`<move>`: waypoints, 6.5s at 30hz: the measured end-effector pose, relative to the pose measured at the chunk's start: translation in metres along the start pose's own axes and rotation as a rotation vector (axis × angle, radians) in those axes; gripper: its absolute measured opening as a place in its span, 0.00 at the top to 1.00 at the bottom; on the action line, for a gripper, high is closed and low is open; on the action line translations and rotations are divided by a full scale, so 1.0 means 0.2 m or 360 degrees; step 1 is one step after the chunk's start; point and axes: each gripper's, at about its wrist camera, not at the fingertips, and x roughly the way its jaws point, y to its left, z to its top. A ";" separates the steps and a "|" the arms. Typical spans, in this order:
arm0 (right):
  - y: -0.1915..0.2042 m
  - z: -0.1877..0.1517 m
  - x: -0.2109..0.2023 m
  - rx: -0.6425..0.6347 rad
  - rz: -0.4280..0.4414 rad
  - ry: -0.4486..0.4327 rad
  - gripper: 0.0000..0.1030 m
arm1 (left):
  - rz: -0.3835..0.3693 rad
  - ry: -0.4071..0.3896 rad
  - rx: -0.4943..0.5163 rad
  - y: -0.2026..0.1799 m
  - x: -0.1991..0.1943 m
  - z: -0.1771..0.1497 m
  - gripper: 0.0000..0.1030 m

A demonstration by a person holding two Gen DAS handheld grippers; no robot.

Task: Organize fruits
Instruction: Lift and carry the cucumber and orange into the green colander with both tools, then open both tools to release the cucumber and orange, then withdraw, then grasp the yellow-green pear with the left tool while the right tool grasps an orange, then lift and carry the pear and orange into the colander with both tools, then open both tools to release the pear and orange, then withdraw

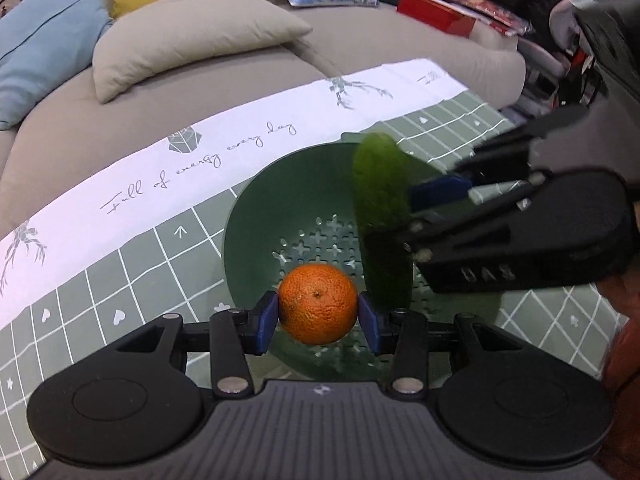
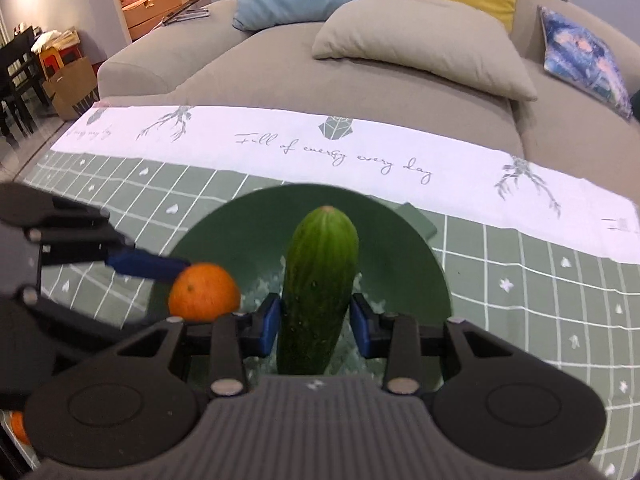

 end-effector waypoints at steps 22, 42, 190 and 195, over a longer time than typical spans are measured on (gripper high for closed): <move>-0.08 0.03 0.20 0.0181 0.0061 0.0074 0.62 | 0.0139 0.0101 0.0105 -0.04 0.14 0.03 0.45; 0.22 -0.17 -0.35 0.0236 0.0050 -0.0189 0.49 | 0.0189 -0.0138 -0.0116 -0.02 -0.45 -0.19 0.44; -0.02 -0.14 0.18 -0.0671 0.0168 0.0476 0.61 | -0.0232 0.0392 -0.0305 -0.05 0.17 0.03 0.30; -0.01 -0.14 0.17 -0.0667 0.0150 0.0472 0.60 | -0.0226 0.0392 -0.0297 -0.06 0.17 0.04 0.29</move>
